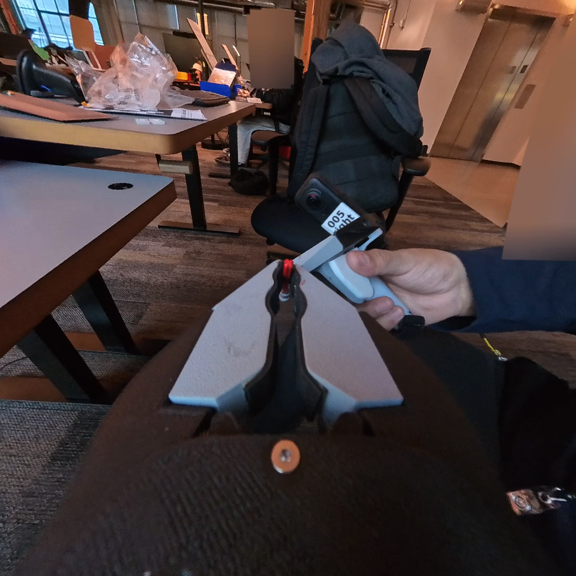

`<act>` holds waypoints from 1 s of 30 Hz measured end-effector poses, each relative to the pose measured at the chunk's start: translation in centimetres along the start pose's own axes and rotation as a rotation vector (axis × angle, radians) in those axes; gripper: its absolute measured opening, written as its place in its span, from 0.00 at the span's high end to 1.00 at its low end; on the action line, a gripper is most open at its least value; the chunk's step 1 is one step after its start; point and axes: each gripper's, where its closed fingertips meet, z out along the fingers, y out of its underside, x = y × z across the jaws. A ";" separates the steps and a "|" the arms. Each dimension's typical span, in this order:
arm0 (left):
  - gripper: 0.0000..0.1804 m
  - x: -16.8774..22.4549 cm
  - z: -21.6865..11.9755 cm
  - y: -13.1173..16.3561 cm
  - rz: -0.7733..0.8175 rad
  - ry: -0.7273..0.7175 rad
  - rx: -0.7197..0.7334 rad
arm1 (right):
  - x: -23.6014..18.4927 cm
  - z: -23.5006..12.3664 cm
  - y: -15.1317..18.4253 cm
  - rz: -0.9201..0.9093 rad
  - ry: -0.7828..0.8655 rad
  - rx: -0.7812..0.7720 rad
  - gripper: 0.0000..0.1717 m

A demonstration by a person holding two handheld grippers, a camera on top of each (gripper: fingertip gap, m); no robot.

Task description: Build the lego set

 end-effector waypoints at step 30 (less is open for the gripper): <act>1.00 -14.2 -0.6 17.7 -0.383 -0.461 -0.298 | 21.2 6.6 3.1 0.136 0.455 -0.076 1.00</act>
